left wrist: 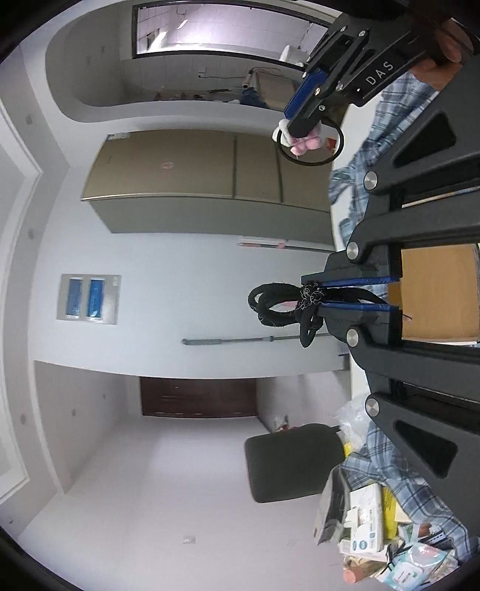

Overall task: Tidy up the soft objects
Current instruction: 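Carry the earbuds with the right gripper and hair ties with the left into the box, then open both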

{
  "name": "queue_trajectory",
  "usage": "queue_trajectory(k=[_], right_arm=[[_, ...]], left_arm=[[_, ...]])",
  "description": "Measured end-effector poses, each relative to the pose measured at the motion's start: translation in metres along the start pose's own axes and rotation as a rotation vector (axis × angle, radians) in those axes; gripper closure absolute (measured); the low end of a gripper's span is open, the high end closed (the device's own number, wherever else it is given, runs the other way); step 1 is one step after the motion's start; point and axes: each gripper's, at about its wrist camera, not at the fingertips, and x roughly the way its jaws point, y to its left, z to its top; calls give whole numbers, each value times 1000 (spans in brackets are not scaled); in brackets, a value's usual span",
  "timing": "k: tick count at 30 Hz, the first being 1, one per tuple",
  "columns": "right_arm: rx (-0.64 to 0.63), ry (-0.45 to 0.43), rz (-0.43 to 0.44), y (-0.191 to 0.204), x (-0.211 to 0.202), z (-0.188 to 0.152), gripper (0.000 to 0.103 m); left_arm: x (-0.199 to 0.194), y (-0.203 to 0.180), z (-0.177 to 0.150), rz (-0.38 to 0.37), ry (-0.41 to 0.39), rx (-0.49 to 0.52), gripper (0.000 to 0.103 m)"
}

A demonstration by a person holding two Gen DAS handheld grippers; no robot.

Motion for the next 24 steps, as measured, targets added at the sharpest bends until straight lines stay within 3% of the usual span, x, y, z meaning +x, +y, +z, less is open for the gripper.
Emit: queue_trajectory(k=[12,20,24], right_arm=[[-2,319,27,-3,80,-68,79],[-6,489,44,-4,112,-106,79],[-14,522,45,-4,116,-114,78]], left_arm=[[106,14,-62,-29,335,4,95],[140,17,-101,-24,454,23,95],[145,15,-109,-25,476,32,95]])
